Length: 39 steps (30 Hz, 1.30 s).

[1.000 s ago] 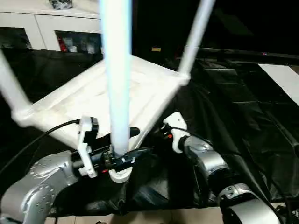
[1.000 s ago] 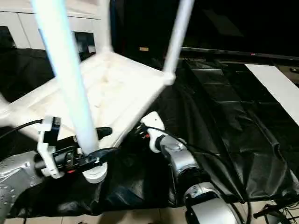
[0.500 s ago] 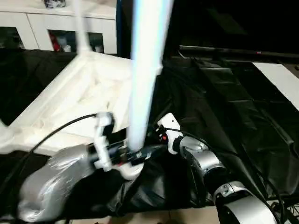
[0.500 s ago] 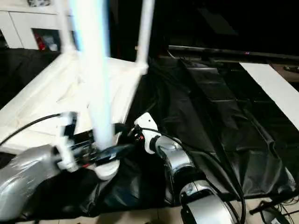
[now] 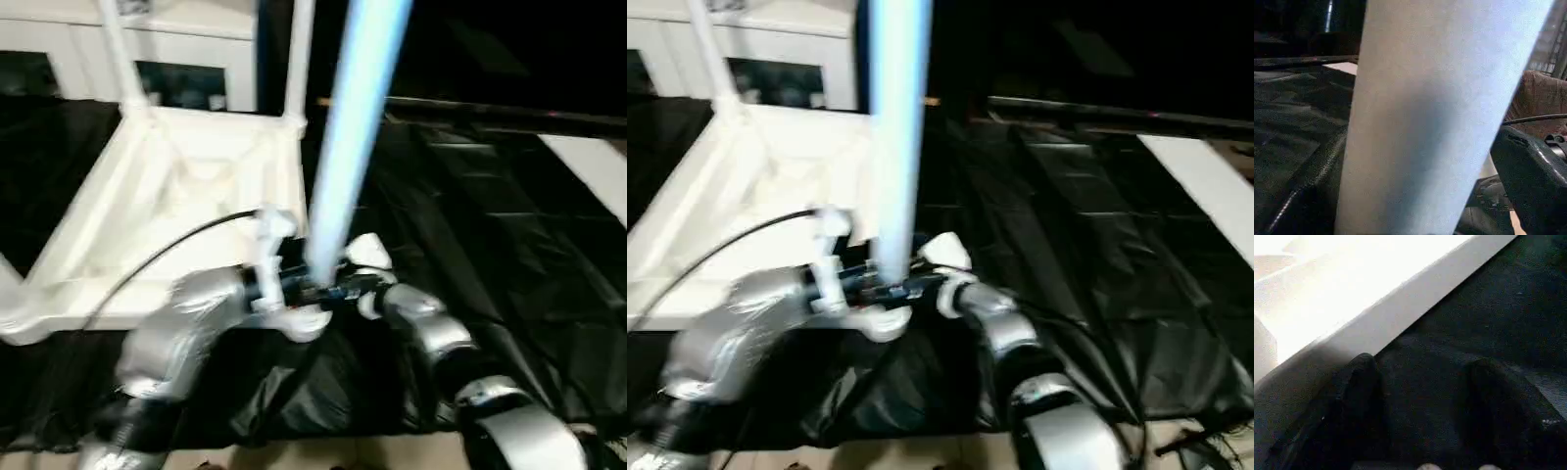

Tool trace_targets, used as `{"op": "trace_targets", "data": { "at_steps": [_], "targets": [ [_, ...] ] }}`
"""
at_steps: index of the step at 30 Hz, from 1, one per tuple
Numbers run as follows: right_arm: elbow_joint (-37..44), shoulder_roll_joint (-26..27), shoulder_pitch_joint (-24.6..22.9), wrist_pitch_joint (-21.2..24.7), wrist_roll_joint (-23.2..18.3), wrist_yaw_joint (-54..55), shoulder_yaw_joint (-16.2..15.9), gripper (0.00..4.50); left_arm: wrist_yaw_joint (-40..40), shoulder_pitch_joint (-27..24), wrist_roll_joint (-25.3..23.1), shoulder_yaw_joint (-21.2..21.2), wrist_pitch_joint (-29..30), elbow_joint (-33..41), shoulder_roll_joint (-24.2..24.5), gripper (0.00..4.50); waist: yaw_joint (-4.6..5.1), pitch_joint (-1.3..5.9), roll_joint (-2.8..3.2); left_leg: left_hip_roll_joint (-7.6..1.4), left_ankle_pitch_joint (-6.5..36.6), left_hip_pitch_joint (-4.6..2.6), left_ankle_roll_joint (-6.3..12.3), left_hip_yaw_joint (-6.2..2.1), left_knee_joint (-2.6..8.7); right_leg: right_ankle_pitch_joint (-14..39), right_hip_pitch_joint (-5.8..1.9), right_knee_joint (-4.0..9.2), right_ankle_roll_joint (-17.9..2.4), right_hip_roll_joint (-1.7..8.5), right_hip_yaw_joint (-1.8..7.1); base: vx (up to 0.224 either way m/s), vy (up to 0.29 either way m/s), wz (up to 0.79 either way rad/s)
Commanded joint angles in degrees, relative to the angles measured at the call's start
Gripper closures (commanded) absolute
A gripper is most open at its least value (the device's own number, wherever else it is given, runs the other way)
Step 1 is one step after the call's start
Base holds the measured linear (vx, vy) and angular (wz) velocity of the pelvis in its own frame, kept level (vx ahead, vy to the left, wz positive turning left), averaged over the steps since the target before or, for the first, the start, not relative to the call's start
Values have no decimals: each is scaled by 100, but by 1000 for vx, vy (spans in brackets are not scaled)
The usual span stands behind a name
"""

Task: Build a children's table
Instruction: Rotate table base

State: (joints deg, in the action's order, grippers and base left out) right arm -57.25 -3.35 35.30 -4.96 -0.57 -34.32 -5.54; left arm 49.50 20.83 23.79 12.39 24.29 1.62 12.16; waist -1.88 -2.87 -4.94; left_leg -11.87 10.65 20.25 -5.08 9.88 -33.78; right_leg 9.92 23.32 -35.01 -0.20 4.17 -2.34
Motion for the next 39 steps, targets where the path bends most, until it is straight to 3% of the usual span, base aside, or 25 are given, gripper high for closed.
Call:
{"op": "trace_targets", "data": {
  "at_steps": [1,2,3,4,5,7,9,10,11,12,13,14,16,18,20,22,25,27,29,39],
  "targets": [
    [257,-154,-87,-83,-127,-87,149,94,-29,137,-199,248,-174,-190,-130,5,-16,346,169,-102,1603,-39,-74,16,425,1253,-226,396,-1093,253,203,0,0,0],
    [396,-309,-191,-78,-157,-158,206,94,-62,230,-308,297,-304,-350,-195,5,-23,347,139,-99,1467,-32,-4,36,413,1047,-237,402,-1127,236,202,0,0,0],
    [623,-524,-356,-47,-190,-311,250,94,-69,335,-464,355,-506,-555,-220,5,-54,361,234,-106,1392,-60,-15,33,401,890,-236,364,-1178,244,203,0,0,0],
    [866,-749,-530,-18,-214,-486,280,94,-64,426,-610,415,-648,-729,-199,5,-76,360,219,-97,1244,-53,78,46,387,615,-258,373,-1189,211,196,0,0,0],
    [1054,-920,-664,3,-229,-624,297,94,-52,488,-729,462,-767,-850,-162,5,-95,380,164,-96,1010,-10,141,49,374,336,-306,321,-1258,228,198,0,0,0],
    [1510,-1277,-964,65,-238,-963,282,94,65,566,-886,492,-970,-981,6,5,-124,380,166,-76,860,18,258,53,359,212,-348,323,-1260,233,201,0,0,0],
    [1809,-1510,-1158,89,-238,-1178,258,94,181,609,-969,506,-1075,-1045,147,5,-150,366,163,-75,937,14,310,50,355,439,-347,356,-1222,245,194,0,0,0],
    [2022,-1657,-1285,121,-254,-1336,246,94,277,631,-949,472,-1056,-1062,241,5,-122,353,241,-72,1039,45,267,27,381,708,-355,349,-1233,260,183,0,0,0],
    [2147,-1752,-1359,122,-256,-1433,227,94,361,648,-976,483,-1086,-1088,322,5,-92,348,190,-76,1197,28,242,42,366,980,-333,396,-1193,252,184,0,0,0],
    [2280,-1854,-1439,123,-258,-1537,206,94,449,667,-1004,495,-1118,-1117,409,5,-91,330,231,-62,1277,32,235,24,385,1168,-335,418,-1159,245,176,0,0,0],
    [2438,-1974,-1533,125,-261,-1662,179,94,562,692,-1042,512,-1166,-1160,513,5,-73,328,203,-76,1399,18,236,32,377,1391,-313,446,-1131,255,181,0,0,0],
    [2686,-2130,-1671,167,-287,-1828,169,94,759,736,-1072,554,-1132,-1258,679,5,-74,322,245,-75,1464,18,230,25,387,1497,-313,449,-1120,252,180,0,0,0],
    [2986,-2312,-1828,252,-333,-2013,175,94,1014,802,-1199,684,-1123,-1410,928,22,-65,306,237,-74,1566,7,250,25,393,1813,-285,477,-1020,243,177,0,0,0],
    [3289,-2470,-1966,379,-401,-2209,160,78,1250,871,-1395,870,-1144,-1569,1186,41,-65,299,286,-78,1643,-4,235,10,408,2048,-267,511,-917,242,175,0,0,0],
    [3550,-2578,-2071,522,-486,-2319,124,68,1406,931,-1538,988,-1219,-1723,1325,45,-46,304,297,-83,1687,-4,205,0,411,1996,-259,491,-952,237,174,0,0,0],
    [3827,-2676,-2175,694,-606,-2449,103,38,1531,983,-1651,1070,-1229,-1846,1469,83,-64,304,350,-87,1673,-20,188,1,410,1806,-251,481,-1040,238,182,0,0,0],
    [4250,-2821,-2343,973,-738,-2598,76,22,1621,1026,-1742,1045,-1301,-2014,1609,91,-73,325,332,-88,1576,-3,212,0,403,1558,-289,454,-1125,245,180,0,0,0],
    [4457,-2878,-2428,1111,-788,-2688,69,7,1675,1025,-1742,1005,-1287,-2069,1689,121,-86,325,347,-93,1507,1,212,-2,404,1488,-288,442,-1161,259,180,0,0,0],
    [4643,-2903,-2488,1250,-872,-2806,39,0,1731,994,-1719,949,-1227,-2111,1792,137,-94,331,325,-98,1449,7,215,1,403,1372,-297,423,-1239,262,176,0,0,0],
    [5151,-3044,-2566,1734,-1062,-3055,-89,0,2132,1015,-1704,875,-1453,-2520,2004,208,-96,301,318,-94,1614,-9,159,0,416,1875,-267,473,-1087,281,183,0,0,0]
  ]
}}
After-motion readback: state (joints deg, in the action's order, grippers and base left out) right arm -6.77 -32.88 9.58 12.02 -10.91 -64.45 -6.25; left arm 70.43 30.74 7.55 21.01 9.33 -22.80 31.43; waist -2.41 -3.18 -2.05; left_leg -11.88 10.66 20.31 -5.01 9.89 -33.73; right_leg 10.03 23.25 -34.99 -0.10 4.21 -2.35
